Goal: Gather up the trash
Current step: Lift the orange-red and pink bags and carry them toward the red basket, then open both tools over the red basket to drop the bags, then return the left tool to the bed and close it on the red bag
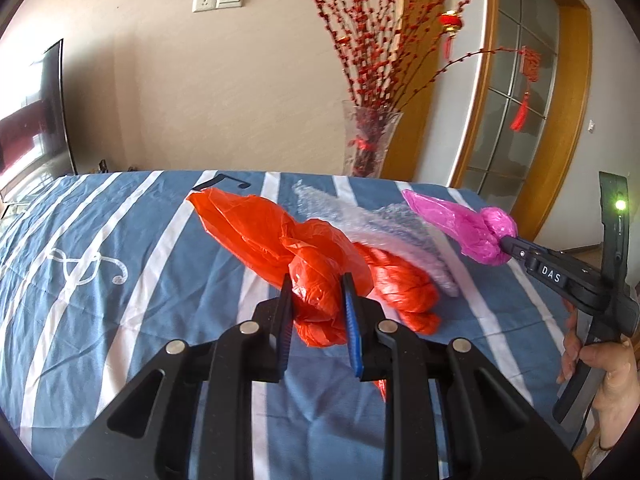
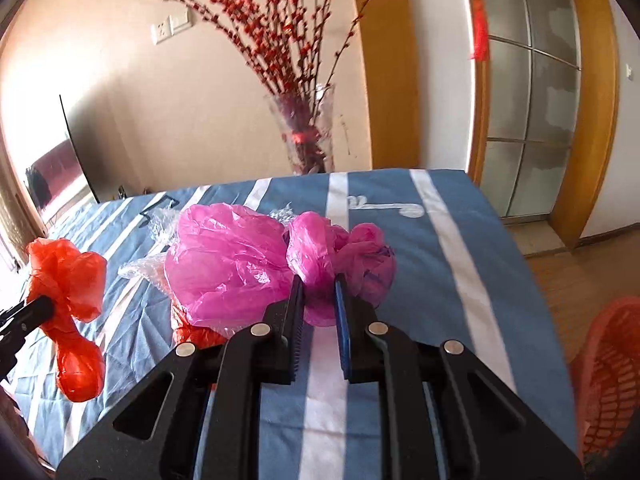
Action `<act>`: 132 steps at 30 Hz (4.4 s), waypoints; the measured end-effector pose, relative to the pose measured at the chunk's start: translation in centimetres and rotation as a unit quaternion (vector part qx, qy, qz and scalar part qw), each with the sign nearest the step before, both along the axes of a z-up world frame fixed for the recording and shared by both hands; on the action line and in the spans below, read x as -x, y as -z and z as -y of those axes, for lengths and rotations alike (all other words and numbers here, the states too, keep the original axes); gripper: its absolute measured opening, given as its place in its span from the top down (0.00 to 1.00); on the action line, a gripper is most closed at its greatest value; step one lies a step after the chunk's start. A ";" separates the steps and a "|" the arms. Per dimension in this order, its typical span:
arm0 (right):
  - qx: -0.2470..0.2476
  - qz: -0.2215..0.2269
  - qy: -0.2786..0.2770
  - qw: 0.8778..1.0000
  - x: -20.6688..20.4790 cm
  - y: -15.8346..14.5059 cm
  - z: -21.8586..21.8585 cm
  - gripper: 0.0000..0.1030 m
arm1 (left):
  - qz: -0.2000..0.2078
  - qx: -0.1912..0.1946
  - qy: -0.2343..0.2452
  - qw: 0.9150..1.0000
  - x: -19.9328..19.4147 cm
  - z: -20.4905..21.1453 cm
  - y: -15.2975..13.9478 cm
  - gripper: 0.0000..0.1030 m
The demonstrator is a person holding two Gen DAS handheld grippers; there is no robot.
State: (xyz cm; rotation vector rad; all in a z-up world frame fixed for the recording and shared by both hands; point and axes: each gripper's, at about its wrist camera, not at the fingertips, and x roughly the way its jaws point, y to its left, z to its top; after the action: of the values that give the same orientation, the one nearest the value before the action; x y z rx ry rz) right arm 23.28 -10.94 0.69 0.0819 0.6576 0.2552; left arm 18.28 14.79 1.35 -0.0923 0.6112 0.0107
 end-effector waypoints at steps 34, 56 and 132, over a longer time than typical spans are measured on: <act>-0.021 0.034 0.151 0.988 13.4 -2.5 17.9 0.85 | 0.004 0.008 0.186 0.983 1.9 20.2 -1.7 0.77; -0.067 0.024 0.278 0.958 17.8 -0.3 29.8 0.85 | -0.037 0.028 0.308 0.950 2.0 36.2 1.2 0.77; 0.010 0.008 0.143 0.990 11.1 -1.8 16.4 0.28 | -0.075 -0.002 0.003 0.997 -5.3 8.2 4.0 0.50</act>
State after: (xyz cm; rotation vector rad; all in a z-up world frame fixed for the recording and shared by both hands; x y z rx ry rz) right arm 12.18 -27.38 2.50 0.1527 0.6242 -0.0264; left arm 23.60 6.55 -2.61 -0.0867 0.7618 0.0130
